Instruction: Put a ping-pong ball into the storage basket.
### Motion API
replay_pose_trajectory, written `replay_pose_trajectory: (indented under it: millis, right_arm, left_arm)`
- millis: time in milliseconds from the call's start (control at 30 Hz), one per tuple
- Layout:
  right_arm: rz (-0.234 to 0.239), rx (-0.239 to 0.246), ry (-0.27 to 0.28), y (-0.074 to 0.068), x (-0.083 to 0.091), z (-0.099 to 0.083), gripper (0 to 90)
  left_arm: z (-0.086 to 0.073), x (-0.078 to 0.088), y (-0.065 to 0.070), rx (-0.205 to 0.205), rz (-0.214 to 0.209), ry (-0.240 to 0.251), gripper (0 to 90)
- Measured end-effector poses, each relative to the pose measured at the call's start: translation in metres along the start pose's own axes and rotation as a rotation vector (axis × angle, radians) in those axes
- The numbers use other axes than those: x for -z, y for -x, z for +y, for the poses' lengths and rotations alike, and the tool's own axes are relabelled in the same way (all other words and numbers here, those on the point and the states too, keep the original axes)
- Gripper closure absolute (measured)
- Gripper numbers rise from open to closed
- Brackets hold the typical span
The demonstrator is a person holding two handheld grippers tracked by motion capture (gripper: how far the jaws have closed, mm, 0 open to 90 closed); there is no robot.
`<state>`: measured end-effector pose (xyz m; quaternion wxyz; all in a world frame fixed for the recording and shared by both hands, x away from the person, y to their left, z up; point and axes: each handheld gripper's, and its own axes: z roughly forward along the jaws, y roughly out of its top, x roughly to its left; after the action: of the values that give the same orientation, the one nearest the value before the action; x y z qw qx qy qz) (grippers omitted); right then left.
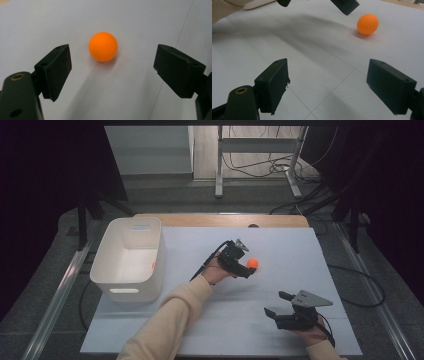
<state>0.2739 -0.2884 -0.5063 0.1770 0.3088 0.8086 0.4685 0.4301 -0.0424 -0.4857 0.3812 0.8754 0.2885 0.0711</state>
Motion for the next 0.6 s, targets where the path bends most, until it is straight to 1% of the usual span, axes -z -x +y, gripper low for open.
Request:
replay_pose_trajectory:
  millis: [133, 300, 400, 600]
  right_arm:
    - [0.002, 0.001, -0.009, 0.0, -0.001, 0.0, 18.3]
    - [0.004, -0.002, -0.008, 0.0, -0.001, 0.0, 18.3]
    - [0.0, 0.001, -0.009, 0.0, 0.0, 0.0, 18.3]
    - [0.001, 0.0, -0.009, 0.0, 0.0, 0.0, 18.3]
  left_arm:
    - [0.002, -0.006, -0.002, 0.014, -0.001, -0.004, 15.8]
    - [0.003, -0.016, -0.005, 0.015, -0.001, -0.029, 15.8]
    - [0.002, -0.021, -0.006, 0.032, -0.002, -0.027, 15.8]
    - [0.003, -0.028, -0.008, 0.036, 0.006, -0.043, 15.8]
